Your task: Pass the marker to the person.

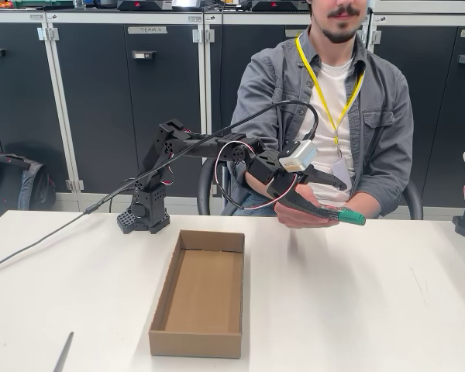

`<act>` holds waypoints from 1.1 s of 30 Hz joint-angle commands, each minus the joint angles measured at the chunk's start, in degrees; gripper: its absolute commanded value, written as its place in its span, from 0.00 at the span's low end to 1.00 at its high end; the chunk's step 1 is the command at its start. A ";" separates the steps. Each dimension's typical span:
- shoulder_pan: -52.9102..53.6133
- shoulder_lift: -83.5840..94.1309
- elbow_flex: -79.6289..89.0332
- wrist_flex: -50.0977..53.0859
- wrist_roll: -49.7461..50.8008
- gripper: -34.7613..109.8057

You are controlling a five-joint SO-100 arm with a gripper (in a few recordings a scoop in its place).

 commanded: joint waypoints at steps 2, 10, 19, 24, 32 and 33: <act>0.35 6.06 -0.26 -1.14 -0.79 0.54; 0.35 6.06 0.00 -1.58 -0.97 0.54; 0.26 6.06 0.09 -2.02 -0.97 0.54; 0.26 6.06 -0.09 -1.93 -0.79 0.54; 0.18 6.15 0.09 -2.20 0.18 0.54; 0.18 6.24 0.09 -2.11 0.26 0.54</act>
